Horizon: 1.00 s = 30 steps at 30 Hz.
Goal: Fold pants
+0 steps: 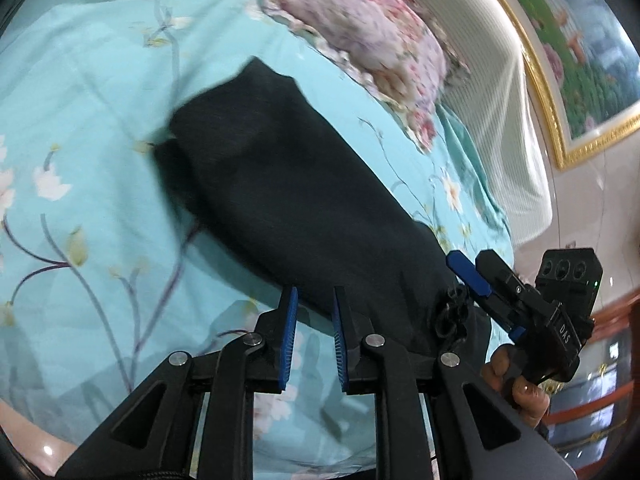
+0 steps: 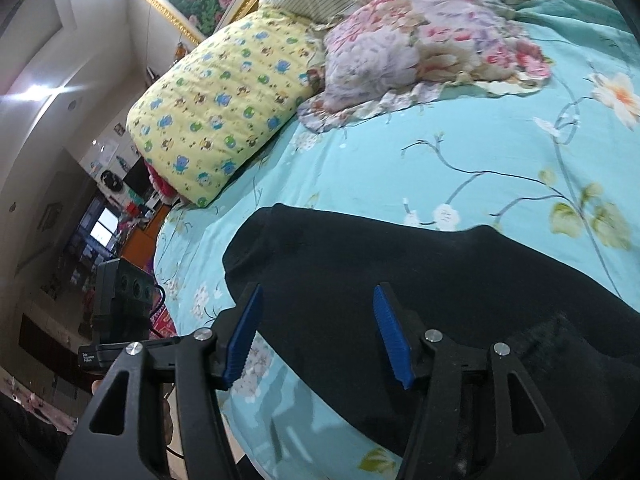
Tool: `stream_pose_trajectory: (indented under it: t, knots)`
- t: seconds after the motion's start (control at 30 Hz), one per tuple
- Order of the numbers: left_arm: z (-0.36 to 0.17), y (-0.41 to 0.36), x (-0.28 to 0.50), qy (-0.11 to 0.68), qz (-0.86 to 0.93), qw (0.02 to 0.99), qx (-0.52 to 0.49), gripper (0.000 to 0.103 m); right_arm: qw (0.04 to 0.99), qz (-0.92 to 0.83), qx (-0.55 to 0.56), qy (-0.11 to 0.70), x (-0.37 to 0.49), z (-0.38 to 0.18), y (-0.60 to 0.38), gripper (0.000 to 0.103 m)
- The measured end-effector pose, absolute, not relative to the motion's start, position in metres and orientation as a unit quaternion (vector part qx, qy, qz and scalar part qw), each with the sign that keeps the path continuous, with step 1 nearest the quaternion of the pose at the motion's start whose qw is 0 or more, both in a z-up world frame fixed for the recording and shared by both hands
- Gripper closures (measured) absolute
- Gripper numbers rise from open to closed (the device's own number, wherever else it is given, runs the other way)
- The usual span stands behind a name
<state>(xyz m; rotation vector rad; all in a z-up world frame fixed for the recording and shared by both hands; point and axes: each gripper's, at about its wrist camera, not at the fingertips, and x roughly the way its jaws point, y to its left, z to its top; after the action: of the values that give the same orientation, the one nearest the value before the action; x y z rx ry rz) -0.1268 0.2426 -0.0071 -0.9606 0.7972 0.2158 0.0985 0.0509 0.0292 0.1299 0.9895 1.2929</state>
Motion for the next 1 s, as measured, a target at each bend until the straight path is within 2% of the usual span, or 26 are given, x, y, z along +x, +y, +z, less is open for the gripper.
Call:
stream_pose_trajectory:
  t: [0.3,0.43,0.7,1.0]
  knots:
    - [-0.016,0.273,-0.14,0.35,0.134,0.79,-0.485,0.079,0.668,0.596,0.025,0.445,0.099,0.032,0.087,0.044]
    - [-0.023,0.284,-0.142,0.347,0.144,0.78,-0.501,0.071,0.664,0.603,0.005,0.443,0.102,0.034,0.108,0.039]
    - [-0.029,0.29,-0.141,0.34,0.16,0.767,-0.52,0.061,0.654,0.61,-0.047,0.444,0.114,0.03,0.149,0.039]
    - [-0.033,0.297,-0.126,0.334,0.165,0.758,-0.536,0.059,0.629,0.628,-0.111,0.445,0.128,0.024,0.206,0.039]
